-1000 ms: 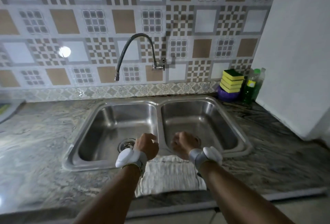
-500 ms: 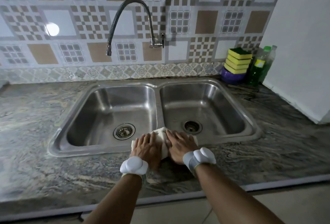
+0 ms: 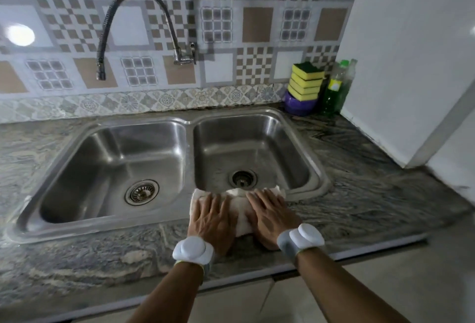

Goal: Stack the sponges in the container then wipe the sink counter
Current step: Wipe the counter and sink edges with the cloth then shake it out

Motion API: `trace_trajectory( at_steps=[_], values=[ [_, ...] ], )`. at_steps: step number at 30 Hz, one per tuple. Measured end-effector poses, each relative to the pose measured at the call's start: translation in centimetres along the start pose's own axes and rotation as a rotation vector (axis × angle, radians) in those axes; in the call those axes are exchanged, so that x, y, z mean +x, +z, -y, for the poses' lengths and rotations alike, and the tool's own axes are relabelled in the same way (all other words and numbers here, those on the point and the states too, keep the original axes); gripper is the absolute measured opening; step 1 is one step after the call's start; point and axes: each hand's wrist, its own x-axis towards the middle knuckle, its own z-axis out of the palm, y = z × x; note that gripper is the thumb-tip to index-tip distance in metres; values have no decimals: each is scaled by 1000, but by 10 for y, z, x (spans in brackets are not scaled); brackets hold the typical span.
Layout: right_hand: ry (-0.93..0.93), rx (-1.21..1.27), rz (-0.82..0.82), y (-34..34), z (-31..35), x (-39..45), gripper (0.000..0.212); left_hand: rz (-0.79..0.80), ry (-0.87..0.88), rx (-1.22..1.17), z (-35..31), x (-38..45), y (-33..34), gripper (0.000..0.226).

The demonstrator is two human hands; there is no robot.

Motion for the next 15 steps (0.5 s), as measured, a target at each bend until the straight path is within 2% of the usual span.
trace_trajectory(
  at_steps=[5,9,15],
  values=[
    [112,0,16,-11,-99,-30,62,78,29,1,-97,31,23,69],
    [132,-44,24,-24,-174,-40,63,110,24,-15,-161,65,38,71],
    [110,-46,-17,-35,-236,-21,70,166,-68,-81,-220,129,45,74]
  ],
)
